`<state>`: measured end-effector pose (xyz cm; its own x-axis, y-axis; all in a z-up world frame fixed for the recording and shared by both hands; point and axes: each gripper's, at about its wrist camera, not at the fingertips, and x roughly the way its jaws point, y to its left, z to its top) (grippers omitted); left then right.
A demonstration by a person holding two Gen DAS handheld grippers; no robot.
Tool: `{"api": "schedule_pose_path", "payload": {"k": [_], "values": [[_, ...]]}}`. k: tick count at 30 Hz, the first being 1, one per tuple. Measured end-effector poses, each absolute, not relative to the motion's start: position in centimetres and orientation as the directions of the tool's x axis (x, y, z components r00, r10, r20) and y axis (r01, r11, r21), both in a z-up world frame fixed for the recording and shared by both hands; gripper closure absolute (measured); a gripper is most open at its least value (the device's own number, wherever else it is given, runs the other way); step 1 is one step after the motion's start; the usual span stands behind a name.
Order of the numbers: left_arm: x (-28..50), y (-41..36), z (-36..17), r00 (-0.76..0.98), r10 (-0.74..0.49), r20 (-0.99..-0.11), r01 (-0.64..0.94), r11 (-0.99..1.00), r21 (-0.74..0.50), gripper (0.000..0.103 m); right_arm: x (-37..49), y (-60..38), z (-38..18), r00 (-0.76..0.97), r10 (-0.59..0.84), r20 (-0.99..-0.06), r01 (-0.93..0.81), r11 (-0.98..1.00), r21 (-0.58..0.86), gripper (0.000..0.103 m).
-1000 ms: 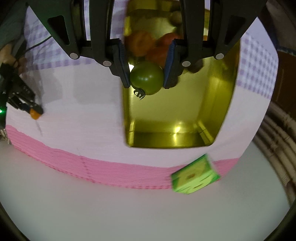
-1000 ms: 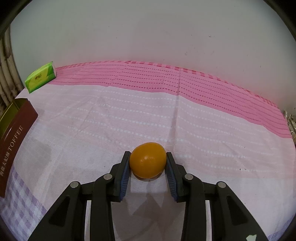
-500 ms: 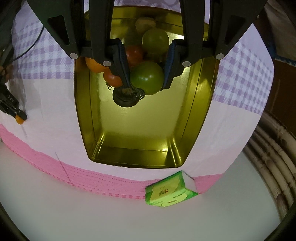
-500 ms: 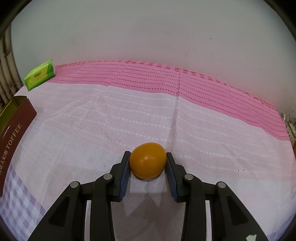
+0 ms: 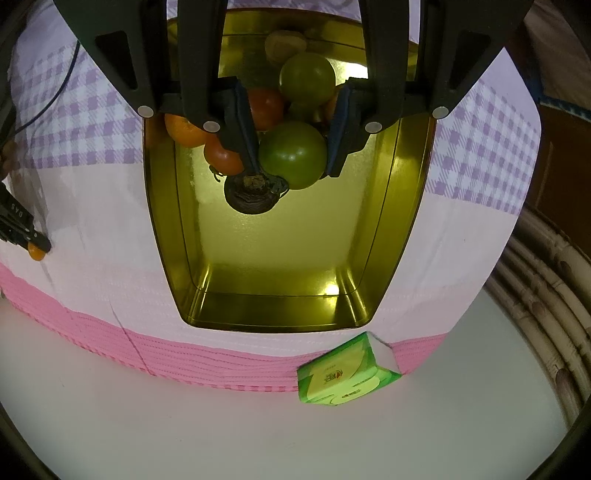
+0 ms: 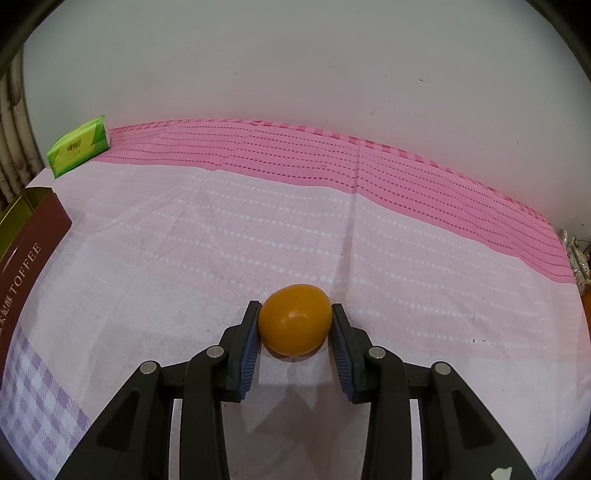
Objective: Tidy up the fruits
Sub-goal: 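Carry the green tomato into the tin tray and open the left tool, then carry the yellow-orange tomato into the tin tray and open the right tool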
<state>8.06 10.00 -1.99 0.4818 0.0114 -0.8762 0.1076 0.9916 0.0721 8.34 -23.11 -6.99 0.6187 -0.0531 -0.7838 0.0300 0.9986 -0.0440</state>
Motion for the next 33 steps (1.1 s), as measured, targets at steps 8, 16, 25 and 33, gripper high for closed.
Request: {"api": "schedule_pose_path", "payload": {"k": [8, 16, 25, 33], "values": [[8.1, 10.1, -2.3, 0.473, 0.014, -0.881, 0.107, 0.992, 0.073, 0.058, 8.3, -23.2, -7.0, 0.619, -0.051, -0.784, 0.030, 0.999, -0.042, 0.068], [8.0, 10.8, -1.8, 0.478, 0.006, -0.878, 0.089, 0.994, 0.055, 0.055, 8.3, -23.2, -7.0, 0.618, -0.056, -0.784, 0.039, 0.998, -0.040, 0.070], [6.7, 12.0, 0.3, 0.528, 0.029, -0.849, 0.054, 0.996, 0.068, 0.047, 8.7, -21.7, -6.6, 0.589, -0.043, -0.807, 0.058, 0.998, -0.011, 0.071], [4.8, 14.0, 2.1, 0.565, 0.045, -0.824, 0.024, 0.997, 0.071, 0.042, 7.9, -16.0, -4.2, 0.611, 0.052, -0.790, -0.043, 0.999, 0.033, 0.071]]}}
